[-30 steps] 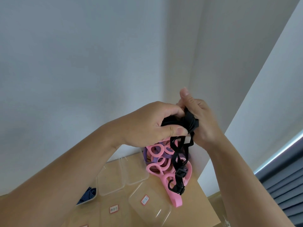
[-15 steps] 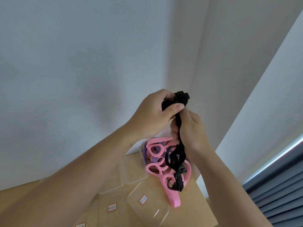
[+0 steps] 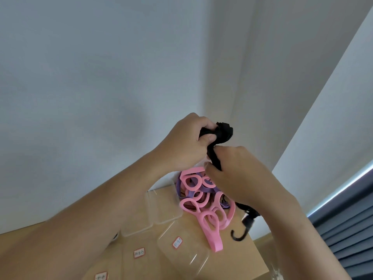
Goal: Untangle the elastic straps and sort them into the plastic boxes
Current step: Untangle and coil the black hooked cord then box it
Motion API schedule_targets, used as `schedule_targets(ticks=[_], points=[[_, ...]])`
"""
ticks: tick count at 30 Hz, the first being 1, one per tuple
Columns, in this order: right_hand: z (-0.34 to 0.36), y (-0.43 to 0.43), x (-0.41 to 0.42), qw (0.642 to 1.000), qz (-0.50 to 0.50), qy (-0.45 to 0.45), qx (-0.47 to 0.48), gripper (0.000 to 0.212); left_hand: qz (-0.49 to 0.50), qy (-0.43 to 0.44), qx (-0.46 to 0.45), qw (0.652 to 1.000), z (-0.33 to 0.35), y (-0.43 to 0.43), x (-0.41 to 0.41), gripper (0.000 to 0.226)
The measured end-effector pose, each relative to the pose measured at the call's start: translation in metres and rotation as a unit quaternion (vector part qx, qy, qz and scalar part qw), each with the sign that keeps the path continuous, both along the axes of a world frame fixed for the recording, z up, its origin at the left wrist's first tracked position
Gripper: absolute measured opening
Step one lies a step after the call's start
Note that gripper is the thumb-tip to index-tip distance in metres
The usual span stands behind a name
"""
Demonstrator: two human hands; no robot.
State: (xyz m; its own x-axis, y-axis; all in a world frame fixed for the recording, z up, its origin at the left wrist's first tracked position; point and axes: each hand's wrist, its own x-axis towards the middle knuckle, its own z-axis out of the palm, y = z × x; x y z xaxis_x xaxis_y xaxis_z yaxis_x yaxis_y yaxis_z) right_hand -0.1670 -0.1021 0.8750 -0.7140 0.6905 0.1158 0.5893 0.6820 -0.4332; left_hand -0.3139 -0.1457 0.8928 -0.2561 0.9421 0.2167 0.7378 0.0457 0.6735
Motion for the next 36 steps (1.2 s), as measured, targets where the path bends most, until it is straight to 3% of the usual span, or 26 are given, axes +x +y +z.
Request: schedule_targets(ticks=[2, 6, 13, 15, 19, 23, 26, 29, 30, 32, 36], points=[[0.010, 0.002, 0.005, 0.998, 0.021, -0.031, 0.050, 0.030, 0.013, 0.019, 0.023, 0.999, -0.004, 0.001, 0.002, 0.021], [0.033, 0.013, 0.020, 0.992, 0.082, -0.036, 0.095, 0.004, -0.028, 0.032, 0.036, 0.998, -0.009, -0.005, 0.005, 0.022], [0.065, 0.044, 0.038, 0.972, 0.201, 0.069, -0.096, 0.014, -0.141, 0.053, 0.003, 0.989, 0.008, -0.021, 0.019, 0.034], [0.071, 0.052, 0.042, 0.954, 0.244, 0.101, -0.141, 0.019, -0.164, 0.025, 0.001, 0.986, 0.010, -0.029, 0.021, 0.024], [0.074, 0.073, 0.043, 0.931, 0.253, 0.185, -0.188, 0.022, -0.183, -0.084, 0.032, 0.979, 0.009, -0.043, 0.029, 0.025], [0.054, 0.079, 0.031, 0.874, 0.281, 0.262, -0.296, 0.032, -0.176, -0.195, 0.095, 0.960, 0.013, -0.044, 0.027, 0.025], [0.029, 0.075, 0.018, 0.840, 0.243, 0.306, -0.376, 0.047, -0.156, -0.224, 0.141, 0.952, 0.019, -0.042, 0.024, 0.026], [0.003, 0.059, 0.004, 0.811, 0.173, 0.352, -0.435, 0.023, -0.129, -0.210, 0.168, 0.954, 0.021, -0.039, 0.022, 0.030], [-0.005, 0.052, 0.000, 0.802, 0.145, 0.364, -0.451, 0.024, -0.119, -0.202, 0.173, 0.957, 0.019, -0.037, 0.021, 0.031], [-0.018, 0.036, -0.008, 0.791, 0.088, 0.391, -0.461, 0.033, -0.093, -0.180, 0.171, 0.964, 0.015, -0.034, 0.021, 0.030], [-0.031, 0.013, -0.016, 0.802, 0.007, 0.424, -0.420, 0.059, -0.046, -0.158, 0.149, 0.975, 0.004, -0.027, 0.021, 0.031]])
